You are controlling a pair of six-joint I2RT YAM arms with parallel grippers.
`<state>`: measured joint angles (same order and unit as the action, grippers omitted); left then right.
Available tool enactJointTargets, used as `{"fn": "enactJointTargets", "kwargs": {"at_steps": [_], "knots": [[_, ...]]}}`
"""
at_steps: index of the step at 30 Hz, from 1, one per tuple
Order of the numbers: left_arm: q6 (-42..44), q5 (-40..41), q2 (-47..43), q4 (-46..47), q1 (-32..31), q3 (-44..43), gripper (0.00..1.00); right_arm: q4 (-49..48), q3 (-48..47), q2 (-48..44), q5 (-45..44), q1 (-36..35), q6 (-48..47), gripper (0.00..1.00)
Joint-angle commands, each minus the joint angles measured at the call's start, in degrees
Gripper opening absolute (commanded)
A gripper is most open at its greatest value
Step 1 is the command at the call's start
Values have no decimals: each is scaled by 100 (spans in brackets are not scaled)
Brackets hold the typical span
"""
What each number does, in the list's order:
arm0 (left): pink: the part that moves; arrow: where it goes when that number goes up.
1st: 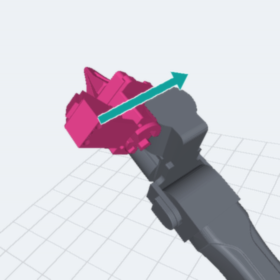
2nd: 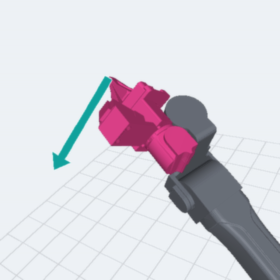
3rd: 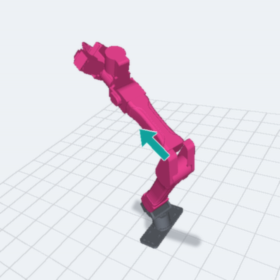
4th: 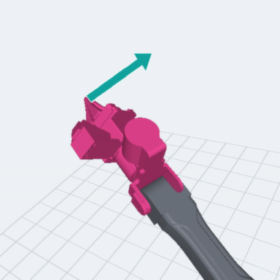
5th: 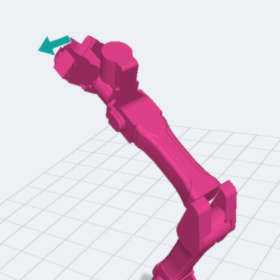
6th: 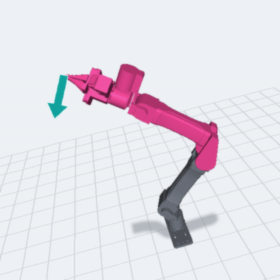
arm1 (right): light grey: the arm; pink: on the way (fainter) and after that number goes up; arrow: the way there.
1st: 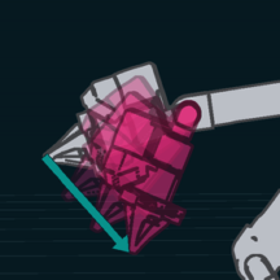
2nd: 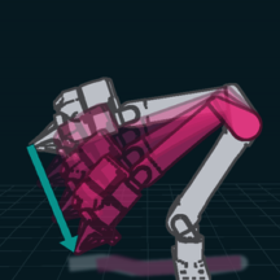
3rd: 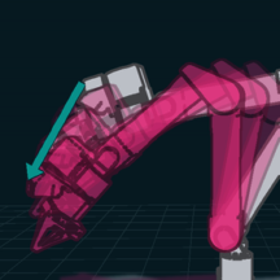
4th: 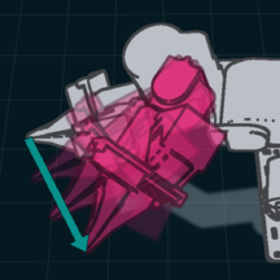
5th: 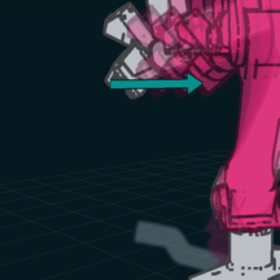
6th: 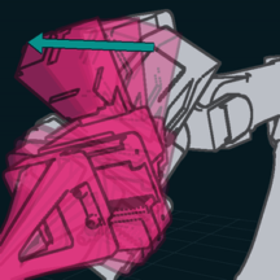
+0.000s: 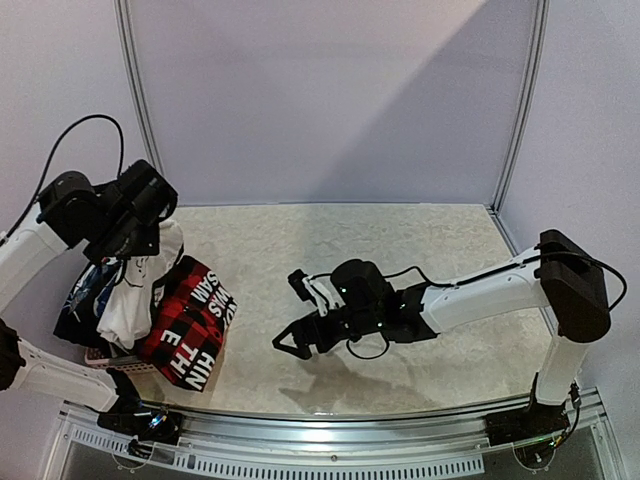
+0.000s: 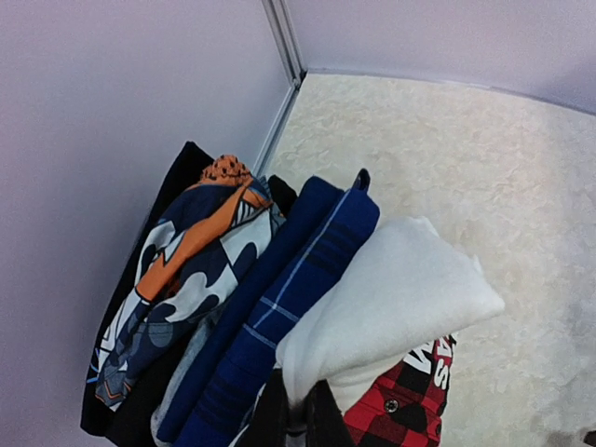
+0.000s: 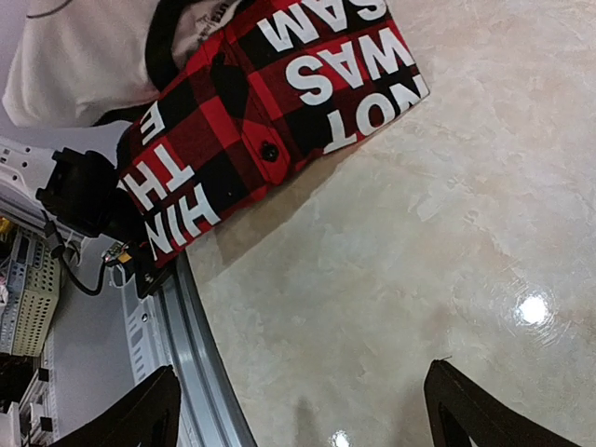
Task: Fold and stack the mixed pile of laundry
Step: Pick up the crumpled T-shirt from the bin, then place the crumpled T-shirt at the center of the board.
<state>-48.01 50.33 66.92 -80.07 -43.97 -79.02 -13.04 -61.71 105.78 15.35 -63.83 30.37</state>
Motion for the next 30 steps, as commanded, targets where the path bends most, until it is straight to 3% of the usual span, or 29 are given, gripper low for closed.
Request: {"fn": "enactJointTargets", "kwargs": {"at_steps": [1,7,13,24,30], "knots": [[662,140,-174,210,-50,-780,0,21,-255,203,-75,27,-5,92],[1034,41,207,535,-63,-1358,0,363,-458,264,-380,37,-100,92],[1824,-953,776,1529,-206,-1726,0,794,-14,-387,-1815,227,-23,92],[2573,-2604,2831,3145,-700,-2620,0,1870,1524,-3152,-4771,667,460,99],[2463,-3705,4005,4033,-756,-2613,0,2215,2257,-4677,-5431,685,821,99]]}}
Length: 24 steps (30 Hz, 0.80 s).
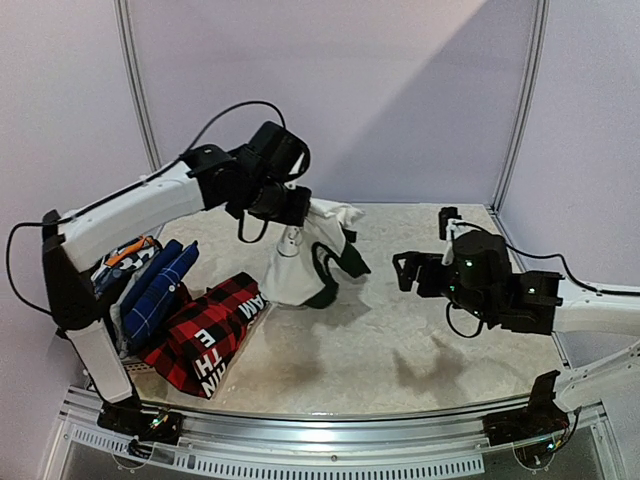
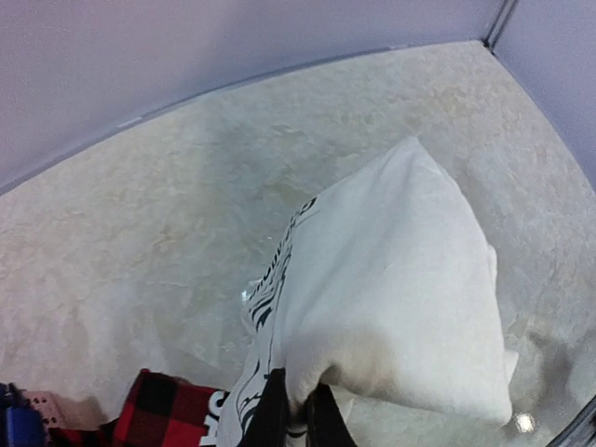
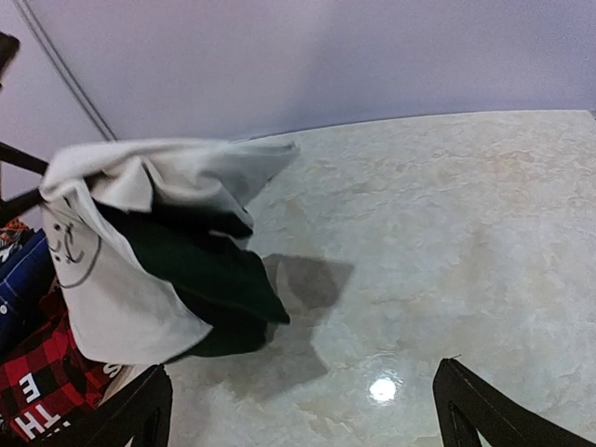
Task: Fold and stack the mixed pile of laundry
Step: Place the crumpled T-shirt at the center of the board.
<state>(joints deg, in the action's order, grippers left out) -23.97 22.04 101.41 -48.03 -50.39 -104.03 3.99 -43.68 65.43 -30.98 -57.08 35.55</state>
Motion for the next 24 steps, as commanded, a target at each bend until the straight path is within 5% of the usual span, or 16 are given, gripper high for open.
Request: {"fn": "enactJointTargets", "kwargs": {"at_steps": [1,4,7,10,17,24], "knots": [[47,-1028,790,892,-131,-166,0,540,531,-856,-829,5,319,99],[128,-1403,1477,815,-221,-478,8,672,671,-1278,-906,4,373,99],[125,-1120,1902,423,-353,-666,52,862,691,-1533,-964,9,402,99],[-27,193,1826,-233,-509,-552,97,947,702,-1632,-984,5,434,99],[-1236,2554,1373,-2386,-729,258,100,912,724,-1488,-824,8,490,99],[-1590,2036,719,-1951,-776,2217,99,744,764,-1324,-660,4,523,99]]}}
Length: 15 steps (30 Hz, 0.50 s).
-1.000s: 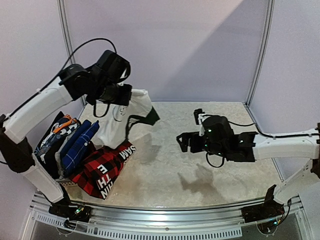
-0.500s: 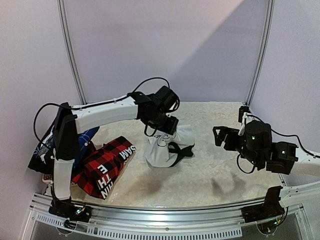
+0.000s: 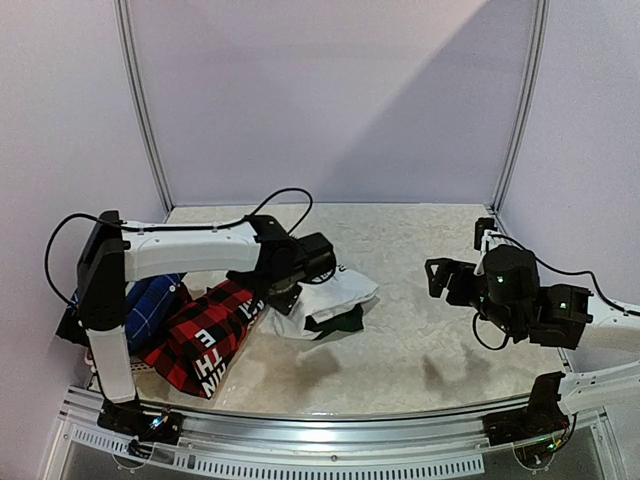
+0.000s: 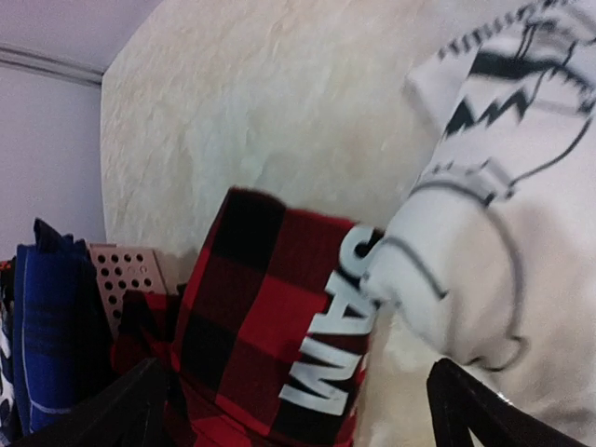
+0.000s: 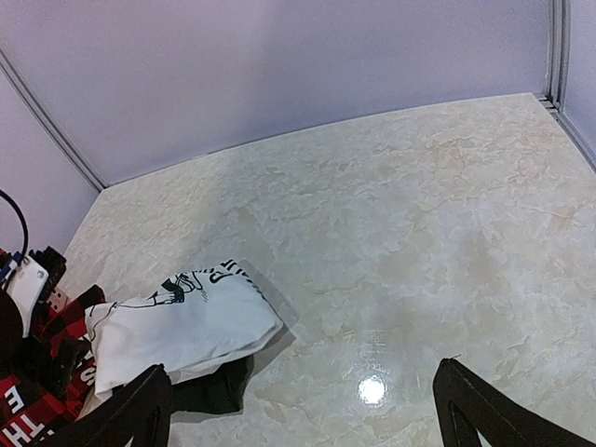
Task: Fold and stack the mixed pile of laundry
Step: Place the crumpled T-shirt at the center of the board.
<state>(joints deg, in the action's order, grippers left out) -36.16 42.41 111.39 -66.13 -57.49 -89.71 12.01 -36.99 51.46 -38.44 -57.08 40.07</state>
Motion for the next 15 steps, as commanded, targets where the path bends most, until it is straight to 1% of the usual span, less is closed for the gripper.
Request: {"fn": "enactJointTargets", "kwargs": {"at_steps": [1,3,5,7,10,12,15], "knots": [[-242,-218,-393,114,-120,988,100,-91,108,89,119,12,71,99],[83,-889,-799,814,-297,1335,100,-151,107,138,162,5,50,99],[277,-1254,-1161,1181,-458,1528,99,-150,68,191,200,9,15,99],[237,-1143,-1467,1066,-546,1558,100,-145,29,247,237,6,-3,99],[-115,-495,-1691,406,-478,1560,100,-143,32,293,279,11,-17,99],[-190,-474,-1717,266,-331,1736,100,-136,43,296,282,6,-16,99],[-197,-606,-1563,361,-148,2063,100,-133,58,286,292,4,0,99]]}}
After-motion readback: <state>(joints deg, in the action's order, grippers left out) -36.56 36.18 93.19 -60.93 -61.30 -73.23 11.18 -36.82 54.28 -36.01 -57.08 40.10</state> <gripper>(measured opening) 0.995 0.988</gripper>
